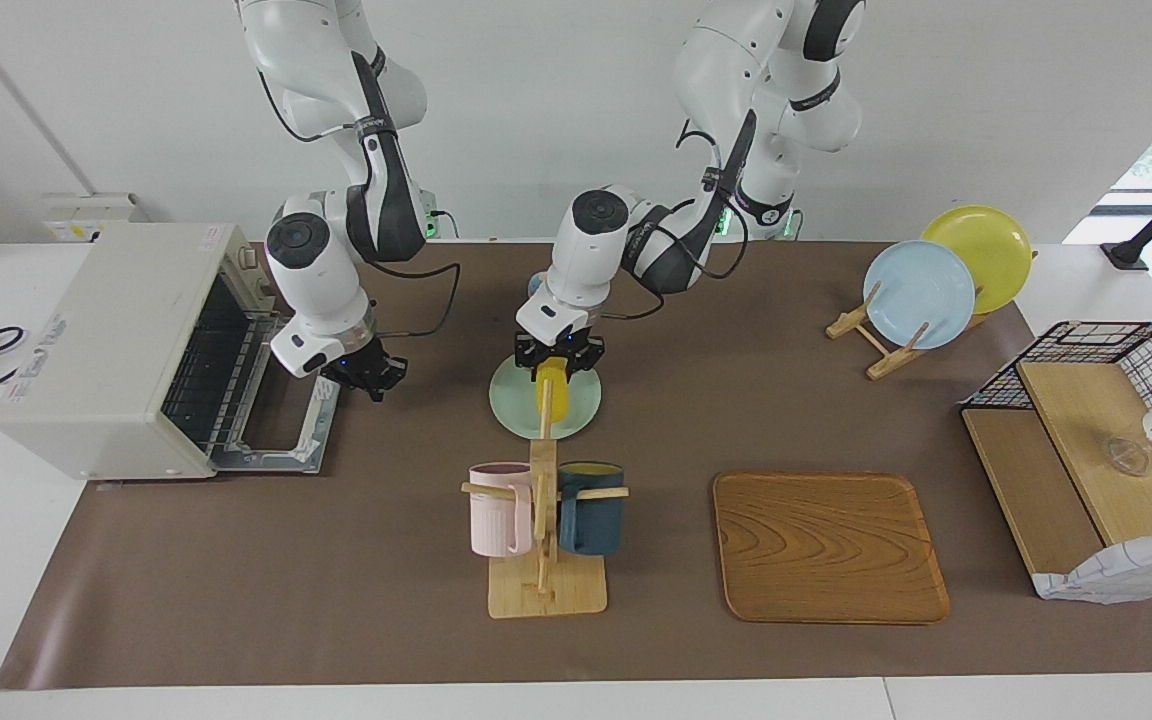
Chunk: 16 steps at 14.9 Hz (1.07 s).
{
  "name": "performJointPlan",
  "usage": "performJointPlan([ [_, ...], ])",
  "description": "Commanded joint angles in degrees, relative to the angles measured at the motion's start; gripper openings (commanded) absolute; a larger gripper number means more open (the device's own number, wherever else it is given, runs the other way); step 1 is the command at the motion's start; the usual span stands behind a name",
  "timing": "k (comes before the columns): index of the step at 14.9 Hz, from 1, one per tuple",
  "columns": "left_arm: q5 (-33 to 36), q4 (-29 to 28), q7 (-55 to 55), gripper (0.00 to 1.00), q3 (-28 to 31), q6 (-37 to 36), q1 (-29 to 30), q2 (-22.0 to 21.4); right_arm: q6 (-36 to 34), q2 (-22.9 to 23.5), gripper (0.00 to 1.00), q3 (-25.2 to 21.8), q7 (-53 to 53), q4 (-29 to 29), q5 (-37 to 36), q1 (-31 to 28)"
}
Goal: Put corn in oven
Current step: 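Carry the corn over the green plate and lower it with the left gripper, then open the left gripper over the plate while the right gripper approaches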
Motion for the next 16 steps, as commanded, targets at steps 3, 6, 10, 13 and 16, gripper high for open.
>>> performJointPlan([
  [3, -0.3, 0.8, -0.6, 1.00, 1.3, 0.1, -1.0, 0.4, -0.6, 0.5, 0.00, -0.3, 0.8, 0.7, 0.9, 0.5],
  [6, -0.3, 1.2, -0.2, 1.00, 1.5, -3.9, 0.0, -1.9, -0.6, 0.5, 0.00, -0.3, 0.8, 0.7, 0.9, 0.5],
  [10, -0.2, 1.4, 2.1, 1.00, 1.8, -10.8, 5.9, -7.8, -1.8, 0.3, 0.44, 0.5, 4.8, 1.1, 1.2, 0.5],
  [13, -0.1, 3.3, 8.2, 1.00, 1.8, -20.3, 12.7, -11.8, -8.7, 0.6, 0.60, 5.7, 7.1, 7.7, 1.3, 0.6],
  [16, 0.4, 7.9, 14.2, 1.00, 2.3, -29.6, 19.7, -12.4, -14.2, 3.7, 0.60, 9.6, 10.7, 17.1, 0.5, 4.2],
])
